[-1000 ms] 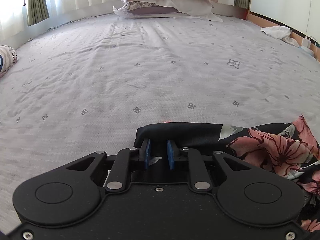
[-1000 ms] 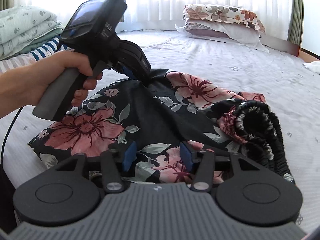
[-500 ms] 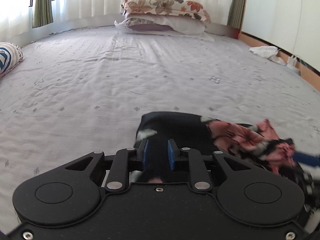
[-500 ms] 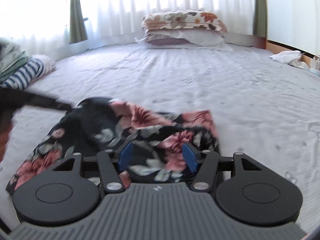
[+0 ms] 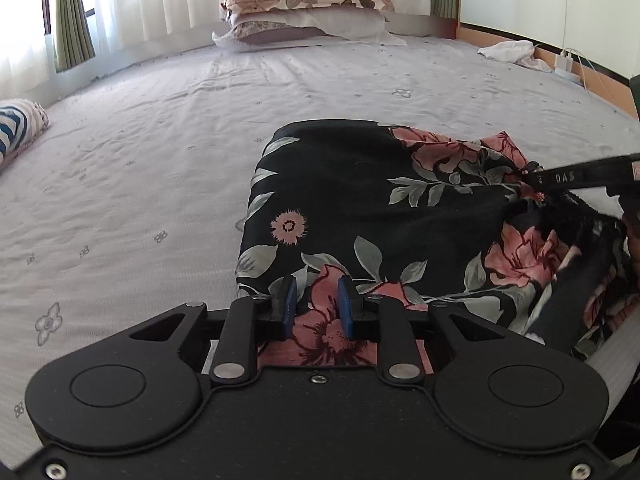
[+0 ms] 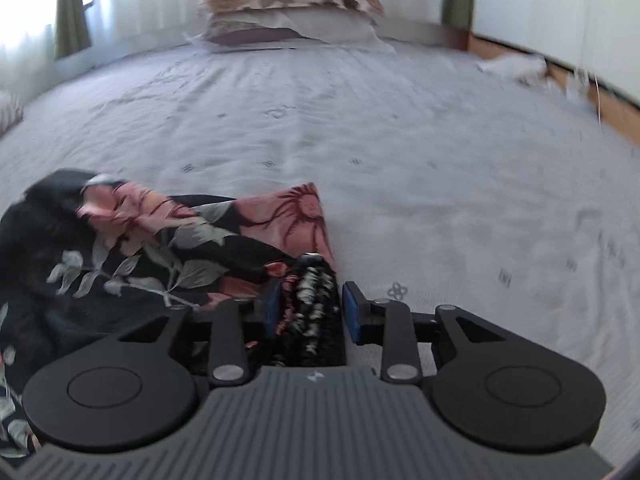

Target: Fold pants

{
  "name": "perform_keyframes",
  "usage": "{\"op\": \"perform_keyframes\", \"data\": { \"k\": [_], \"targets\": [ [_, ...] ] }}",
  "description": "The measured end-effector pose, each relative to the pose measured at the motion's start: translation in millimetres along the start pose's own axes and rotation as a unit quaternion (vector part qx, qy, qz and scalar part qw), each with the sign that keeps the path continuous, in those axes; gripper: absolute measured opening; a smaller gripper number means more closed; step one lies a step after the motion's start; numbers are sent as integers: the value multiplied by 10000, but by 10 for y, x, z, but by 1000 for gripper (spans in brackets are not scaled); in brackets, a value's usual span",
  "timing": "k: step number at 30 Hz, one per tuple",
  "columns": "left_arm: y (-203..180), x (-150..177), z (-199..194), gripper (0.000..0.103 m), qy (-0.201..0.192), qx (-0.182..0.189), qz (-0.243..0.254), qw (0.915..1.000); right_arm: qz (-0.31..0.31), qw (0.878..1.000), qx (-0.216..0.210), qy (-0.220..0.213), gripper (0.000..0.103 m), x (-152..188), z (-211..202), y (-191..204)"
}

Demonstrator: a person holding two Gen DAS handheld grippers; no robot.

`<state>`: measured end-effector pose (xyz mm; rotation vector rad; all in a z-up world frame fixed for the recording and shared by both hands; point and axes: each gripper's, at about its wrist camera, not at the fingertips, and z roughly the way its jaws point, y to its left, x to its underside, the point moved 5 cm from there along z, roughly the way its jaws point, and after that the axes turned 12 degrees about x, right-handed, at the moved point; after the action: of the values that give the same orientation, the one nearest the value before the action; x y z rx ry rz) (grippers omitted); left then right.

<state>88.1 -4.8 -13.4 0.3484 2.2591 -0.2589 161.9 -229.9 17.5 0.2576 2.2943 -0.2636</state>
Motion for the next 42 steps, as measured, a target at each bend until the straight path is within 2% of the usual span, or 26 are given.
{"op": "perform_keyframes", "data": {
  "k": [1, 2, 4, 7, 9, 11, 13, 18, 25, 28, 31, 42],
  "targets": [
    [-18, 2, -21, 24, 2, -23, 10, 10000, 56, 10000, -50, -35, 57, 0, -28, -22],
    [-34, 1, -47, 31, 2, -3, -13, 10000, 60, 9999, -69, -71, 66, 1, -83, -27],
    [-56, -19, -130, 45, -61, 158, -115, 9998, 77, 9996, -113, -250, 73, 22, -244, -56],
    [-122, -19, -286, 54, -195, 291, -162, 9993, 130, 9981, -256, -547, 81, 64, -582, -82],
    [-168, -12, -396, 59, -261, 290, -186, 9991, 152, 9970, -307, -690, 82, 132, -823, -95],
    [-206, 26, -503, 77, -307, 339, -249, 9986, 149, 9958, -393, -814, 86, 250, -1057, -94],
    [-244, 95, -599, 86, -336, 377, -373, 9980, 62, 9947, -452, -916, 88, 402, -1271, -58],
    [-316, 322, -725, 89, -107, 401, -628, 9972, -476, 9925, -334, -1076, 92, 798, -1613, 87],
    [-321, 578, -746, 96, 209, 207, -969, 9949, -618, 9947, -358, -743, 95, 1115, -1622, 187],
    [-329, 616, -718, 99, 286, -3, -907, 9955, -616, 9956, -313, -627, 98, 1170, -1568, 188],
    [-357, 616, -671, 103, 345, -58, -795, 9962, -646, 9964, -233, -499, 103, 1210, -1488, 201],
    [-375, 606, -557, 103, 361, -207, -695, 9967, -594, 9975, -151, -347, 103, 1218, -1398, 225]
  ]
}}
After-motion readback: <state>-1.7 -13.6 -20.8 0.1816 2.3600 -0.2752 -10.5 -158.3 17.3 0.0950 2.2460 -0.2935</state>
